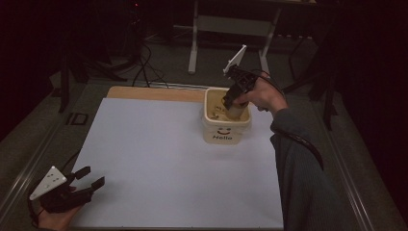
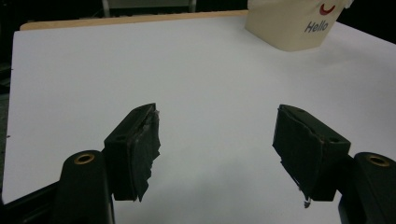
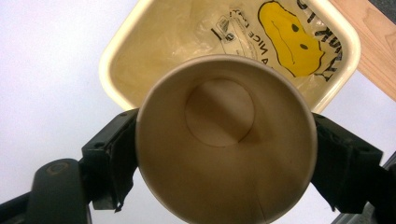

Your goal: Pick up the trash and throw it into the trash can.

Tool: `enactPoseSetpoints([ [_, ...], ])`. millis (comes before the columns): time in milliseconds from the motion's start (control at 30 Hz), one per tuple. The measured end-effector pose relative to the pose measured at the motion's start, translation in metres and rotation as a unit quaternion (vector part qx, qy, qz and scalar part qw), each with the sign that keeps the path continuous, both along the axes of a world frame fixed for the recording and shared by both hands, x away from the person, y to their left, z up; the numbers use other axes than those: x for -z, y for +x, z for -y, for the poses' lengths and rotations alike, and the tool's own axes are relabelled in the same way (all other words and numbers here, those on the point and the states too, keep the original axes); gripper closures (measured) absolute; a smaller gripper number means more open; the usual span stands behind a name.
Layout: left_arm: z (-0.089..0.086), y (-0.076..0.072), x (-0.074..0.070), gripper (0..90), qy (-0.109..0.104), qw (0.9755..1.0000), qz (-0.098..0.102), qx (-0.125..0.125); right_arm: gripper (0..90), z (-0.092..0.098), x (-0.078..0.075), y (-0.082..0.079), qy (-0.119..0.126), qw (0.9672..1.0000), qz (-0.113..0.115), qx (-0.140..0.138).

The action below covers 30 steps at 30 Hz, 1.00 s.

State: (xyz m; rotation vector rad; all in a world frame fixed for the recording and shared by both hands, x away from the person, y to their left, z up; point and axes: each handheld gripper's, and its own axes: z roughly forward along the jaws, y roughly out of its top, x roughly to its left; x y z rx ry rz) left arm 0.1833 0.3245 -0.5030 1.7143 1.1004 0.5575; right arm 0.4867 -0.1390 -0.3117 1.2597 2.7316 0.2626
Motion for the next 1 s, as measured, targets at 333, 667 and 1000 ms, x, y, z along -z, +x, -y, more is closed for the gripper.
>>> enactPoseSetpoints([
  [333, -0.001, 0.000, 0.000, 31.4, -0.001, 1.0000, 0.000, 0.000, 10.2, -0.003, 0.005, -0.002, -0.002, 0.9998, 0.014, -0.016],
  [667, 0.000, 0.000, 0.000, 31.4, -0.001, 1.0000, 0.000, -0.002, 10.2, 0.000, 0.009, -0.013, 0.007, 0.9990, 0.010, -0.043],
  [1000, -0.001, 0.000, 0.000, 31.4, -0.006, 1.0000, 0.000, -0.004, 13.4, 0.008, 0.010, -0.026, 0.024, 0.9964, 0.020, -0.078],
])
